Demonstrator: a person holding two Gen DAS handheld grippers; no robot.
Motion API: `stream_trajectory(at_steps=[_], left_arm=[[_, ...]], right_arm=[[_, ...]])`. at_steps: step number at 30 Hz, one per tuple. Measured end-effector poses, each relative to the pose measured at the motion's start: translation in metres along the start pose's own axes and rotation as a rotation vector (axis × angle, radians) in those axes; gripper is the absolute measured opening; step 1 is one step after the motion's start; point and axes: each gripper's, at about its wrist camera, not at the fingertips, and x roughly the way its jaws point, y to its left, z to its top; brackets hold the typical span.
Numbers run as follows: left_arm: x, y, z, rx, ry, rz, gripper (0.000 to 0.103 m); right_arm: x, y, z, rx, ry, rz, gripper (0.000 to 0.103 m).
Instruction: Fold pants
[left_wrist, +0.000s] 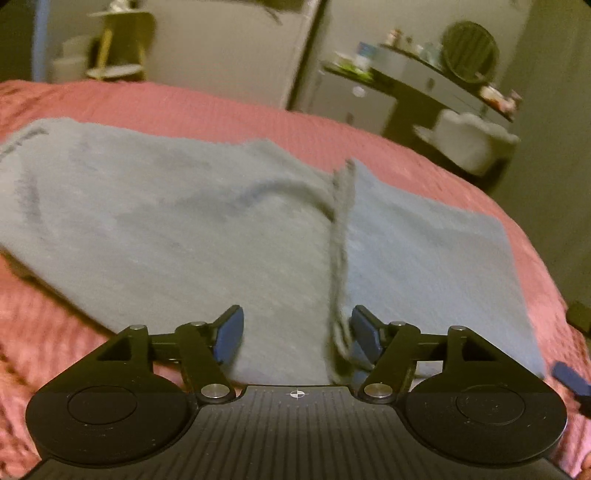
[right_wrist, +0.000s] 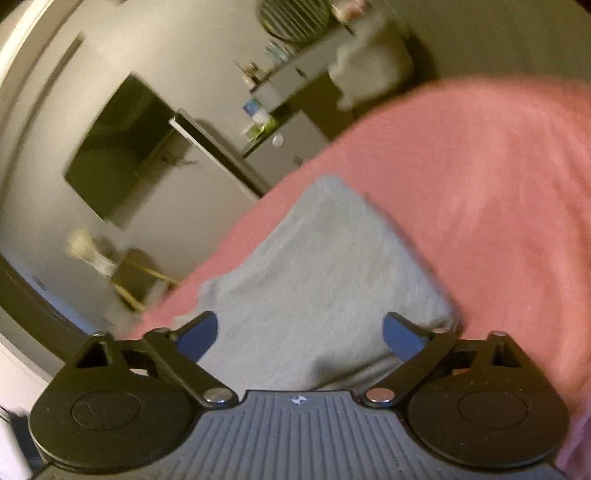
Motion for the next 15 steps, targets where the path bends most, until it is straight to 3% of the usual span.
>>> stream_trajectory(at_steps=[4, 7, 11, 15], left_arm=[[-0.003, 0.013, 0.006, -0.046, -0.077, 0.096, 0.077], [0.001, 0.030, 0.011, -0.128, -0.066, 0.145, 0.078], [0.005, 0.048, 0.016, -0.191, -0.026, 0.151, 0.078], [0.000, 0.060, 0.025, -0.175, -0.023, 0.153, 0.079]], right_arm=[[0.031, 0.023, 0.001, -0.189, 0.038, -0.156, 0.099], [0.059, 0.030, -0.003, -0.241, 0.069, -0.229, 0.099], [0.084, 0.041, -0.018, -0.362, 0.083, -0.327, 0.099], [0.101, 0.051, -0.020, -0.422, 0.095, -0.421, 0.099]])
